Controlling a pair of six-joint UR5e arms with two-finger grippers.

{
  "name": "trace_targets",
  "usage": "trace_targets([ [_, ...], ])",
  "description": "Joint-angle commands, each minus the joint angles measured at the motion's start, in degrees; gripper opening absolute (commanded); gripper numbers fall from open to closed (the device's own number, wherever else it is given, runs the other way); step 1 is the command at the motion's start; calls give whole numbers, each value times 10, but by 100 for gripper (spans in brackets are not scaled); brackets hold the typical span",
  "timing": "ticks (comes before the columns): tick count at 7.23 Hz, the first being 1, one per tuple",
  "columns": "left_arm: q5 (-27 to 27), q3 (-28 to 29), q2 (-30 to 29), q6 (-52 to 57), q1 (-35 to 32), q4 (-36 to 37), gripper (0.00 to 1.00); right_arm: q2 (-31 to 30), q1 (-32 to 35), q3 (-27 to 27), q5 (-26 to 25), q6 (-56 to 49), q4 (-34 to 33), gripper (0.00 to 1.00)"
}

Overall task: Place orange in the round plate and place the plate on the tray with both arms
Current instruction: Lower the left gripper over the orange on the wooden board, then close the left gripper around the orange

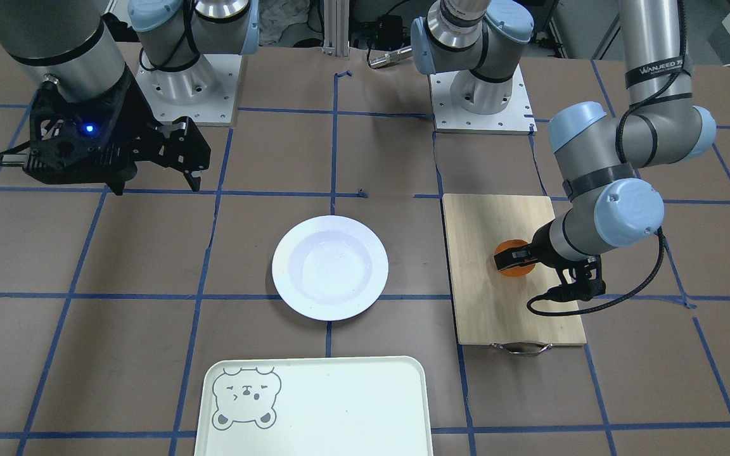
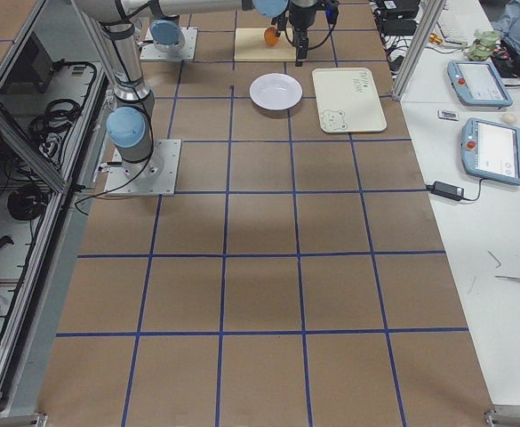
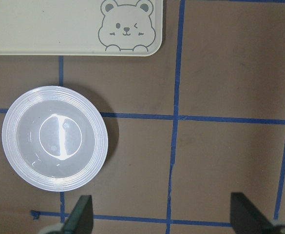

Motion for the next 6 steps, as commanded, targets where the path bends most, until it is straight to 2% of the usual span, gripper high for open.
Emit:
trace_targets([
  [1,0,-2,-14,-4,0,-7,100,0,0,0,-2,2,1,100],
  [2,-1,-2,-17,-11,0,-8,100,0,-2,1,-4,1,2,100],
  [3,0,-2,-18,-15,0,-9,79,0,-1,1,-3,1,1,100],
  [4,0,0,-18,-29,0,-18,11,0,0,1,-3,1,2,100],
  [5,0,4,-18,-34,0,-20,0,0,0,1,-3,1,2,100],
  [6,0,5,-14,-55,0,-20,0,0,-2,1,-3,1,2,100],
])
